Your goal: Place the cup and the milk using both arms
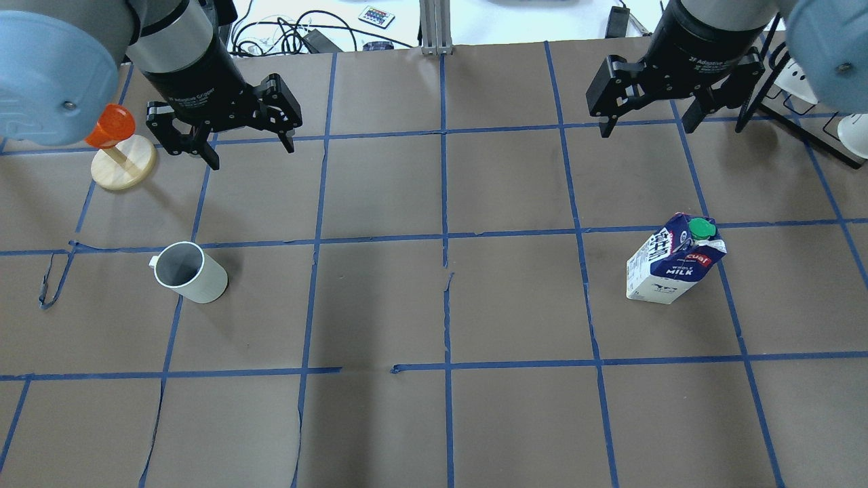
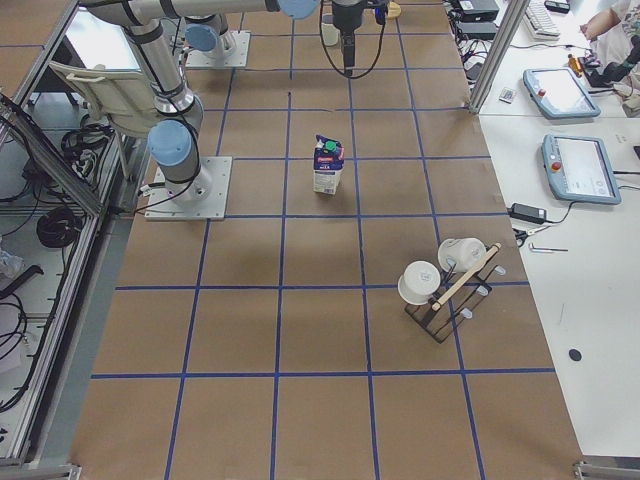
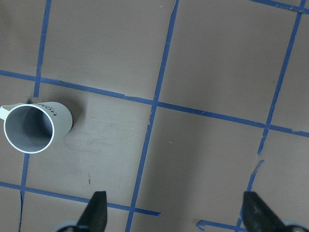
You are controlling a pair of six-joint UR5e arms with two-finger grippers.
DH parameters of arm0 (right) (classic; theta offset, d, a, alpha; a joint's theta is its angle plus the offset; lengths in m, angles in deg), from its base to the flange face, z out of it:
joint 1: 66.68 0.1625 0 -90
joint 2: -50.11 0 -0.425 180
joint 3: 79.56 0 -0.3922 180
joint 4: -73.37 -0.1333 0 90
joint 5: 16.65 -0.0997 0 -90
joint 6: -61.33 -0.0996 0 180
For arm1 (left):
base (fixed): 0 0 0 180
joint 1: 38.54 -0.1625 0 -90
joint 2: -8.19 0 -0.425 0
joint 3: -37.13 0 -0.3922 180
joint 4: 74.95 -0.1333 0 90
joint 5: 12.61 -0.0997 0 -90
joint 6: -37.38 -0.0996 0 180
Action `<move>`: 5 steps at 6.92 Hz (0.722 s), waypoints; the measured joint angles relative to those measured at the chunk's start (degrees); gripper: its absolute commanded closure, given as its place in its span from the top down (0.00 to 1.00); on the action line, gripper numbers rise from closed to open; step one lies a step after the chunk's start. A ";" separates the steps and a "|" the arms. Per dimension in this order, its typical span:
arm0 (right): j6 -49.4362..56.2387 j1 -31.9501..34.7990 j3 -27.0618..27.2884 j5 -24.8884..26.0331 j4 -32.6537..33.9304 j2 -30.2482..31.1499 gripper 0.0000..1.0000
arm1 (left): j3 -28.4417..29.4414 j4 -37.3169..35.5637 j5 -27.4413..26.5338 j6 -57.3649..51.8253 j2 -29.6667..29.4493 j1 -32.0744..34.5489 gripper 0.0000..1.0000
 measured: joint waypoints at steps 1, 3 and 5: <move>-0.12 -0.03 0.06 0.14 -0.05 -0.01 1.00 | 0.00 -0.07 0.00 0.00 -0.03 -0.02 1.00; -0.53 -0.08 0.06 0.33 0.12 -0.02 1.00 | 0.00 -0.15 0.02 0.00 -0.08 -0.10 1.00; -0.63 -0.09 0.06 0.35 0.08 0.03 1.00 | 0.00 -0.12 0.02 0.00 -0.09 -0.12 1.00</move>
